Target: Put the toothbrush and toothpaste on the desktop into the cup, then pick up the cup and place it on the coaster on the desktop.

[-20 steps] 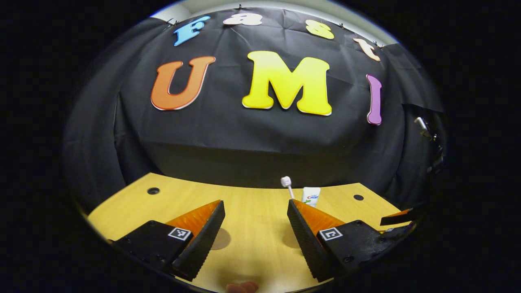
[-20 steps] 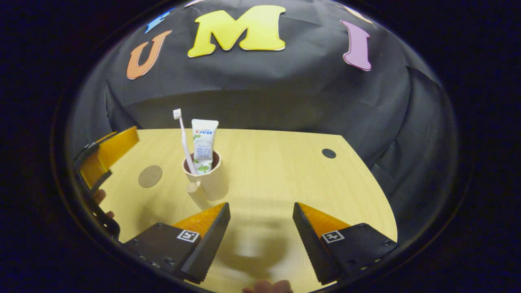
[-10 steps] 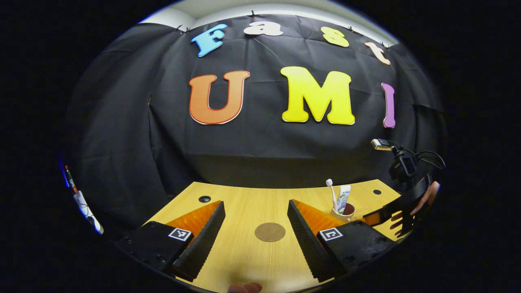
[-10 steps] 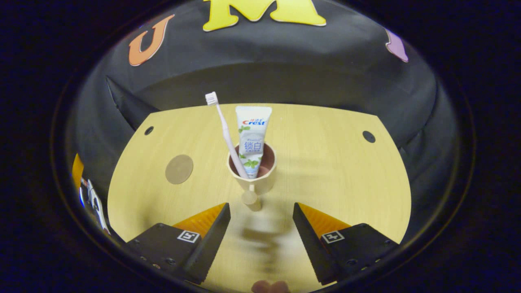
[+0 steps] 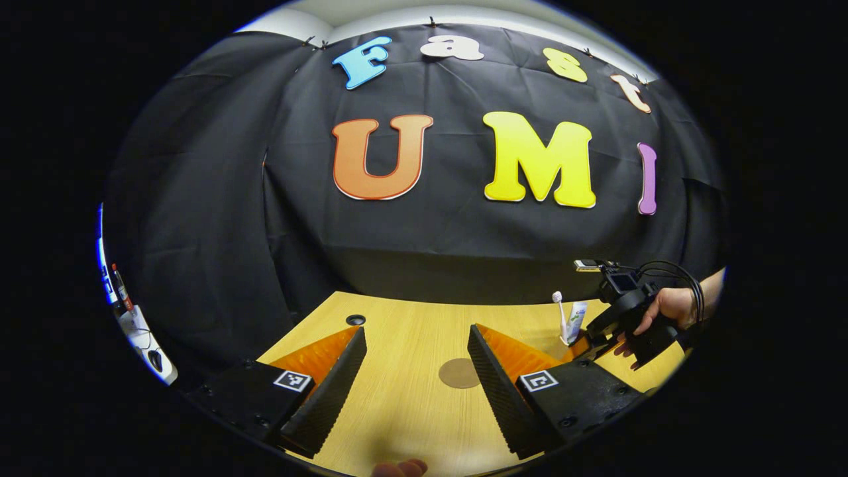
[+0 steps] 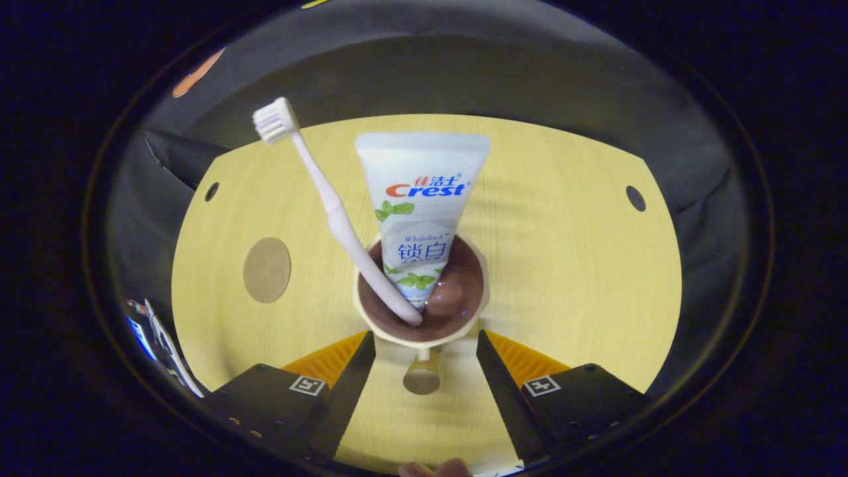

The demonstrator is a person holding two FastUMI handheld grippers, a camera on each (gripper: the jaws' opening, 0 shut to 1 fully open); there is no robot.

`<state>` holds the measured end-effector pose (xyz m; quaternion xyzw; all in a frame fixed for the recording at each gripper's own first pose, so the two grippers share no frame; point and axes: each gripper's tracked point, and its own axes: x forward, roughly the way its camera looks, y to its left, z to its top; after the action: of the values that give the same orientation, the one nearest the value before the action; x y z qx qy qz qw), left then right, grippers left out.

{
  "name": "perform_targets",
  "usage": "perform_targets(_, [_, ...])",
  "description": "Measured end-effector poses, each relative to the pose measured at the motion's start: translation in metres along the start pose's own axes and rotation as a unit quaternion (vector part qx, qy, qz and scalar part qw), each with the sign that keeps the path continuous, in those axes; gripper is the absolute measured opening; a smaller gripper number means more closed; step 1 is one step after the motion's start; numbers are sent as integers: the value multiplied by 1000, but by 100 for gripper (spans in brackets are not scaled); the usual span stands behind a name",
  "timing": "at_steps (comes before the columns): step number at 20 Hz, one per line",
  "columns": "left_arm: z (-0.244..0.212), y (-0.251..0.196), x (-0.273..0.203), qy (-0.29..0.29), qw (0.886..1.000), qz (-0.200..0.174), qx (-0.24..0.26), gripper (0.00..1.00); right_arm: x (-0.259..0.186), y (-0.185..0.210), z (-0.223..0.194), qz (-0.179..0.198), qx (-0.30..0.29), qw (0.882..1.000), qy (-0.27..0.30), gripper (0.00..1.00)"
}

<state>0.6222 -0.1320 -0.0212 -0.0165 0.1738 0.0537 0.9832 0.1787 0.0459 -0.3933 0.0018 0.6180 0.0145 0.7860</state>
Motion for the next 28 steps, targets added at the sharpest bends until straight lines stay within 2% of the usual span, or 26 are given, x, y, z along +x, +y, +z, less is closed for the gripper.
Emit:
perform_targets(6, [-11, 11, -1, 18, 1000, 16, -2, 98, 17, -3, 5, -12, 4, 1000, 19, 90])
perform_targets(7, [-11, 12, 0, 19, 1000, 17, 1, 98, 21, -2, 3, -10, 5, 1000, 24, 86])
perform_targets(9, [-9, 13, -1, 17, 1000, 19, 8, 98, 23, 1, 2, -11, -4, 999, 31, 69])
perform_targets(11, [-6, 13, 0, 16, 1000, 17, 10, 98, 24, 1, 1, -16, -5, 999, 35, 61])
perform_targets(16, [-9, 12, -2, 18, 1000, 18, 8, 98, 24, 1, -1, -13, -9, 999, 37, 57])
perform_targets(18, [-8, 14, -4, 18, 1000, 19, 8, 98, 23, -2, -5, -17, 0, 999, 42, 53])
perform_targets(20, [-8, 13, -5, 17, 1000, 17, 8, 98, 23, 0, -2, -24, -3, 999, 36, 26])
perform_targets(28, [-10, 23, -16, 18, 1000, 19, 7, 98, 16, -3, 9, -47, -14, 999, 8, 26])
